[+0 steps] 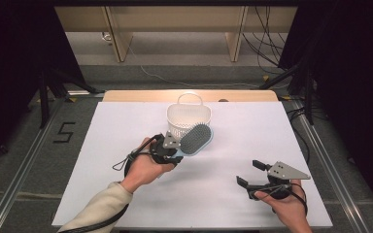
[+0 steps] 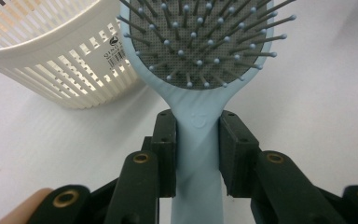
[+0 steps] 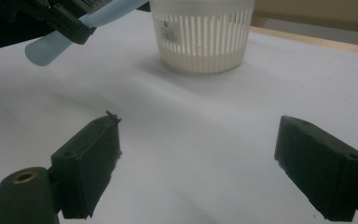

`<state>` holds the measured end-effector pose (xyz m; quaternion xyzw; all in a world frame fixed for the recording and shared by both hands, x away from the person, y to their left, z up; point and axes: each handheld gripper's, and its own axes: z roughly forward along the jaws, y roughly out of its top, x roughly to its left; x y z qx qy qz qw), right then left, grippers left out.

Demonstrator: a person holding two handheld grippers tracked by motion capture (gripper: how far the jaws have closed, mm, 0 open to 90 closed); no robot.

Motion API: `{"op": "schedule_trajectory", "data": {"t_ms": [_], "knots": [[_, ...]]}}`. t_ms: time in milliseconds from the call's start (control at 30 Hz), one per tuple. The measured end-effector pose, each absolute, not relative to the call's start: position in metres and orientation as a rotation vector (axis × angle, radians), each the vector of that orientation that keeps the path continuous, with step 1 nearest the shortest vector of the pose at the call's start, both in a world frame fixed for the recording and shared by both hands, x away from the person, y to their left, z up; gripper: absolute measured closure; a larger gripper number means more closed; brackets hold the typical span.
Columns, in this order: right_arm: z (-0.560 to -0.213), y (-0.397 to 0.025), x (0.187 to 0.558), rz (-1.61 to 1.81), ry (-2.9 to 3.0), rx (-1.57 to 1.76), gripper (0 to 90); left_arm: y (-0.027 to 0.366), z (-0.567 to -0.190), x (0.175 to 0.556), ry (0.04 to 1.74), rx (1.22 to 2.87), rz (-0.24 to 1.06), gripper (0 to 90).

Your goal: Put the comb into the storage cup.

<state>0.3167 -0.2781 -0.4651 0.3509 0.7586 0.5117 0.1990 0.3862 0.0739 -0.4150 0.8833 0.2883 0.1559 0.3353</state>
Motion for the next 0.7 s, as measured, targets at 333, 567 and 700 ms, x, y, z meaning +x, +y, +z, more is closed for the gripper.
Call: {"op": "schedule_trajectory", "data": {"t_ms": [333, 567, 700], "knots": [[-0.4649, -0.2780, 0.3165, 1.432, 2.121, 0.982, 15.1, 0.0767, -0.4122, 0.3871, 0.763, 2.278, 0.411, 69.8], [-0.4649, -0.2781, 0.3165, 1.432, 2.119, 0.983, 15.1, 0.0782, -0.4110, 0.3879, 0.770, 2.260, 0.420, 69.8], [-0.4649, -0.2783, 0.3166, 1.432, 2.119, 0.984, 15.1, 0.0790, -0.4097, 0.3881, 0.773, 2.249, 0.426, 69.8]]}}
